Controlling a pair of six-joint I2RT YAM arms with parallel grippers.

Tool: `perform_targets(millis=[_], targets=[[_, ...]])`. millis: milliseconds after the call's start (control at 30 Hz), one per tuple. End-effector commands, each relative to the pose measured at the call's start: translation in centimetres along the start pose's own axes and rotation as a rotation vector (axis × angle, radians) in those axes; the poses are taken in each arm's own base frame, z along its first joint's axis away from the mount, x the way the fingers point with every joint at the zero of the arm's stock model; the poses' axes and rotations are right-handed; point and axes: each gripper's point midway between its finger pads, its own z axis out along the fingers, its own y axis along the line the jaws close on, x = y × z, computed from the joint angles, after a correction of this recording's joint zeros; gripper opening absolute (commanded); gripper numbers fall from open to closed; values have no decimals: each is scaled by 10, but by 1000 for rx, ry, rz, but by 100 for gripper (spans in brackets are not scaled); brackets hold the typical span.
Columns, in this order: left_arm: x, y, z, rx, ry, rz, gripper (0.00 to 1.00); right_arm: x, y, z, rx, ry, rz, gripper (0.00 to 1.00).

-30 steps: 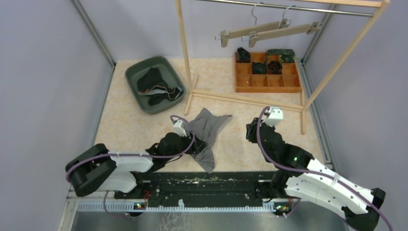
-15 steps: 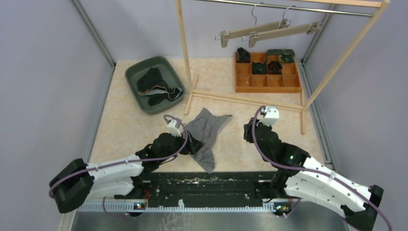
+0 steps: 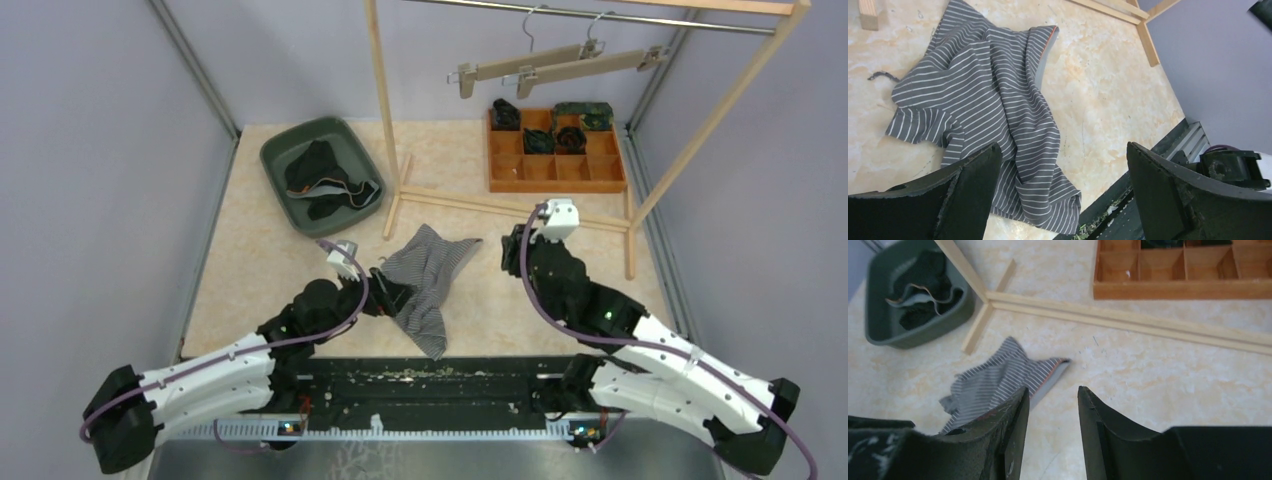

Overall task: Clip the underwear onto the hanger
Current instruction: Flatten out the underwear at the center of the board, then pick up the hanger from the clothesline.

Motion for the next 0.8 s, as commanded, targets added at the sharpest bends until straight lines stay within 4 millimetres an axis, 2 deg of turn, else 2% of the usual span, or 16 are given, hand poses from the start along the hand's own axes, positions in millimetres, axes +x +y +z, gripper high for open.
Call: perform_targets(millis=[0,100,167,300,367,500,633,767], targets=[[-9,-1,-5,8,-30,26,99,-94,20,-5,-12,-179,18,42],[-6,-1,-5,10,-21,21,99,-155,29,-9,21,-280,11,44],[-2,-1,-4,16,-6,13,99,-189,33,-10,50,-327,11,48],[5,-2,-3,30,19,8,99,-243,43,-5,71,-381,8,67],[6,-2,-4,33,25,7,99,-265,43,-2,92,-383,19,73],[8,1,-5,28,21,4,99,-290,49,19,54,-340,63,81],[8,3,-6,21,17,8,99,-304,57,31,3,-336,99,83],[10,8,-6,5,18,11,99,-313,55,45,-55,-317,171,83]])
